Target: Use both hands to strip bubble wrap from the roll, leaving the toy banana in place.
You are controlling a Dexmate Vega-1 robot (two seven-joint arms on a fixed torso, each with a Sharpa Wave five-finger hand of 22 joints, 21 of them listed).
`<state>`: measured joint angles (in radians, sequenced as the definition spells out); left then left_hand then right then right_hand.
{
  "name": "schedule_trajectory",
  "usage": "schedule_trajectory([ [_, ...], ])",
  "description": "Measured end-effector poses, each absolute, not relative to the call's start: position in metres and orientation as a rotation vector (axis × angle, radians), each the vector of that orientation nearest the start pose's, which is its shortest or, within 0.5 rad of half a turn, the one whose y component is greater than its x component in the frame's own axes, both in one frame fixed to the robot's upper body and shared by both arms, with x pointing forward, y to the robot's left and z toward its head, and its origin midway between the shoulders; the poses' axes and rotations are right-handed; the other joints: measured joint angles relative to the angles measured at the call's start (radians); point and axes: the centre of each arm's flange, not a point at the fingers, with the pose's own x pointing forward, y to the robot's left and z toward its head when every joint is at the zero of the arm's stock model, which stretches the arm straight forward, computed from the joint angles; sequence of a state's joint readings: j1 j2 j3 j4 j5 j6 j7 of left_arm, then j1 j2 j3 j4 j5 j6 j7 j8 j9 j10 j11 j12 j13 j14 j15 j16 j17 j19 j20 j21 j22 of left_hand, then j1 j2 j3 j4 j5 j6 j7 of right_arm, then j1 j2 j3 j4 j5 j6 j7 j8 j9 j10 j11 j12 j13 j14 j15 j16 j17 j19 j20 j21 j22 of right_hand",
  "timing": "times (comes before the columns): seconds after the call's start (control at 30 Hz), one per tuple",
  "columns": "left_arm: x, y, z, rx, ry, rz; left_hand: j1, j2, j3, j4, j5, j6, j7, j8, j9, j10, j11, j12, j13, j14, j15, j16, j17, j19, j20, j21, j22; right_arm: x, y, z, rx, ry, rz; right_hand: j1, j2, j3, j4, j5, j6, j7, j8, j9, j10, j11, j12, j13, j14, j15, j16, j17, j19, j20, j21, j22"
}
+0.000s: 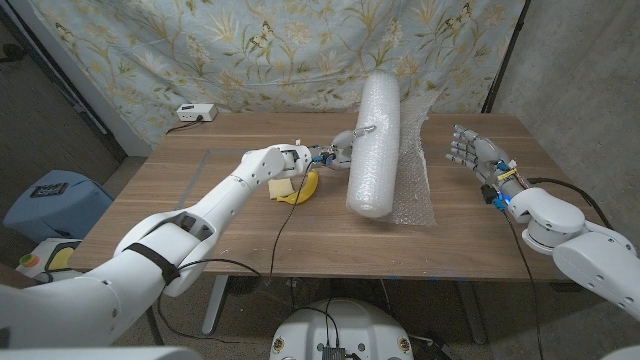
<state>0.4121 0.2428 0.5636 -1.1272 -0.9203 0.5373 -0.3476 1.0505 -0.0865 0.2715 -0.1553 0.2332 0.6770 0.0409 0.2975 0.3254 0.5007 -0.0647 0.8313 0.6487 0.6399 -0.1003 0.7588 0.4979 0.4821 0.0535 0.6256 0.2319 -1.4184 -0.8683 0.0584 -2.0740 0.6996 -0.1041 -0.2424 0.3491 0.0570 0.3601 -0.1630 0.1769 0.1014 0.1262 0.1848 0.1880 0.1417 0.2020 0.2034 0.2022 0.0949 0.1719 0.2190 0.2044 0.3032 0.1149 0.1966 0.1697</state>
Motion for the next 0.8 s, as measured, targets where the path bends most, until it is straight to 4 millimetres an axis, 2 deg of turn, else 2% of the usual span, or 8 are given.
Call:
schedule_trajectory([
  [0.23, 0.681, 0.064, 0.033, -0.179, 0.040, -0.866, 0.000, 0.000, 0.000, 0.000, 0.004, 0.000, 0.000, 0.000, 0.000, 0.005, 0.005, -0.001, 0.000, 0.000, 0.000, 0.000, 0.001, 0.000, 0.000, 0.009, 0.000, 0.489, -0.341, -0.012, -0.193, -0.431, 0.068, 0.013, -0.021, 0.000, 0.000, 0.000, -0.020, -0.001, 0.000, 0.000, -0.001, 0.012, 0.000, 0.000, 0.007, 0.018, -0.007, 0.000, 0.009, 0.030, 0.000, 0.000],
  [0.33, 0.681, 0.065, 0.035, -0.180, 0.038, -0.863, 0.000, 0.000, 0.004, -0.004, 0.004, 0.004, 0.004, -0.001, 0.000, 0.005, 0.005, -0.001, -0.001, 0.000, 0.000, 0.000, 0.001, 0.000, 0.000, 0.009, 0.000, 0.486, -0.338, -0.009, -0.204, -0.430, 0.074, 0.019, -0.028, 0.000, 0.000, 0.000, -0.025, -0.001, 0.000, 0.000, -0.002, 0.012, 0.000, 0.000, 0.007, 0.018, -0.007, 0.000, 0.009, 0.030, 0.000, 0.000],
  [0.43, 0.681, 0.066, 0.036, -0.179, 0.040, -0.861, 0.000, 0.000, 0.005, -0.005, 0.004, 0.005, 0.006, -0.001, 0.000, 0.006, 0.006, -0.001, -0.001, 0.004, 0.004, 0.000, 0.001, 0.000, 0.000, 0.009, 0.000, 0.484, -0.335, -0.009, -0.221, -0.409, 0.075, 0.031, -0.039, -0.005, -0.005, 0.000, -0.057, -0.005, 0.000, 0.000, -0.016, 0.015, 0.000, 0.004, 0.003, 0.022, -0.007, 0.001, 0.009, 0.030, 0.000, 0.000],
  [0.6, 0.681, 0.066, 0.038, -0.182, 0.040, -0.861, 0.000, 0.000, 0.005, -0.005, 0.004, 0.006, 0.006, 0.002, 0.001, 0.005, 0.006, -0.001, -0.001, 0.004, 0.004, 0.002, 0.001, 0.000, 0.000, 0.014, 0.000, 0.480, -0.329, -0.006, -0.252, -0.387, 0.085, 0.039, -0.047, -0.010, -0.001, 0.000, -0.128, -0.008, -0.005, 0.005, -0.061, 0.014, -0.004, 0.019, -0.013, 0.034, -0.012, 0.007, -0.006, 0.044, 0.000, 0.000],
  [0.8, 0.681, 0.066, 0.039, -0.185, 0.042, -0.862, 0.000, 0.000, 0.005, -0.005, 0.010, 0.005, 0.006, 0.002, 0.001, 0.005, 0.005, -0.001, -0.001, 0.004, 0.004, 0.004, 0.001, -0.006, 0.006, 0.018, 0.000, 0.476, -0.321, -0.004, -0.288, -0.360, 0.094, 0.045, -0.053, -0.010, -0.001, 0.000, -0.150, -0.010, -0.005, 0.007, -0.075, 0.013, -0.004, 0.024, -0.014, 0.032, -0.012, 0.007, -0.011, 0.050, -0.004, 0.000],
])
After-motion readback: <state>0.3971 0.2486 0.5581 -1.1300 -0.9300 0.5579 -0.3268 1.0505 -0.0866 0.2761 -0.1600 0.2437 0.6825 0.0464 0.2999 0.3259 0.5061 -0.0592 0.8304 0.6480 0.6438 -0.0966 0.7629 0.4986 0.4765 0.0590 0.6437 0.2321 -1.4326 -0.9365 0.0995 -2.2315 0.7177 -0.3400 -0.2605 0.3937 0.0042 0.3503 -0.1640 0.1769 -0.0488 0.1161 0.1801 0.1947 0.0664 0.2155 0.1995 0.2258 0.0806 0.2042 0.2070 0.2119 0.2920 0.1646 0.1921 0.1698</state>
